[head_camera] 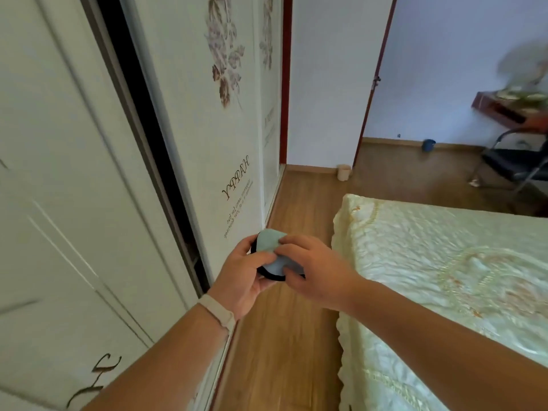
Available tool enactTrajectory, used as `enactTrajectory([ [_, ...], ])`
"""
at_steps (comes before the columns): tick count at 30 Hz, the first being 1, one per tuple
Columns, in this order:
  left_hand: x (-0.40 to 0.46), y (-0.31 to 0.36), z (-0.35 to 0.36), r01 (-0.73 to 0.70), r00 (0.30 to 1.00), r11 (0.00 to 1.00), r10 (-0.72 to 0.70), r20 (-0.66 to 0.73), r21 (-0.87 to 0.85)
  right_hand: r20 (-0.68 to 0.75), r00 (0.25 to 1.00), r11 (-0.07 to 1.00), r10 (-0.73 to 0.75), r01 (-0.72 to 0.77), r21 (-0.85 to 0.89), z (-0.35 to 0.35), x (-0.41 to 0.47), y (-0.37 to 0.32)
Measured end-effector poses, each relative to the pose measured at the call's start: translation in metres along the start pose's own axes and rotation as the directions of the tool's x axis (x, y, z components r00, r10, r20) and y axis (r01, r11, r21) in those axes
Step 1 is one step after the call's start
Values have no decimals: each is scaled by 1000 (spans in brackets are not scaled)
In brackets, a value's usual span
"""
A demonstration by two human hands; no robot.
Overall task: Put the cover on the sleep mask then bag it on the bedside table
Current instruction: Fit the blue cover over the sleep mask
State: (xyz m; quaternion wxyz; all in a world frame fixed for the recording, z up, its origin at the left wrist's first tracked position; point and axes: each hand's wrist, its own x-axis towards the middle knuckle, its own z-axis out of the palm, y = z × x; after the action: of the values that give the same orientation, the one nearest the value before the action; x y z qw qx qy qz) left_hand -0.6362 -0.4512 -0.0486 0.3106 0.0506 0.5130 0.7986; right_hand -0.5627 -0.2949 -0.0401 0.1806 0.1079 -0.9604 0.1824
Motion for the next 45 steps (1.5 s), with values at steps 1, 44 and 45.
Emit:
enactTrajectory([
  [1,10,4,-2,14,1000,1000,-14,28,7,-17,1000,1000,25,-25,-8,1,5,1],
  [44,533,1,254,269,917,954,-295,267,131,-174,921,932,349,-360,-34,-69,173,496],
  [45,551,3,255,270,913,953,-298,277,134,-173,918,928,357,-370,-46,-68,184,510],
])
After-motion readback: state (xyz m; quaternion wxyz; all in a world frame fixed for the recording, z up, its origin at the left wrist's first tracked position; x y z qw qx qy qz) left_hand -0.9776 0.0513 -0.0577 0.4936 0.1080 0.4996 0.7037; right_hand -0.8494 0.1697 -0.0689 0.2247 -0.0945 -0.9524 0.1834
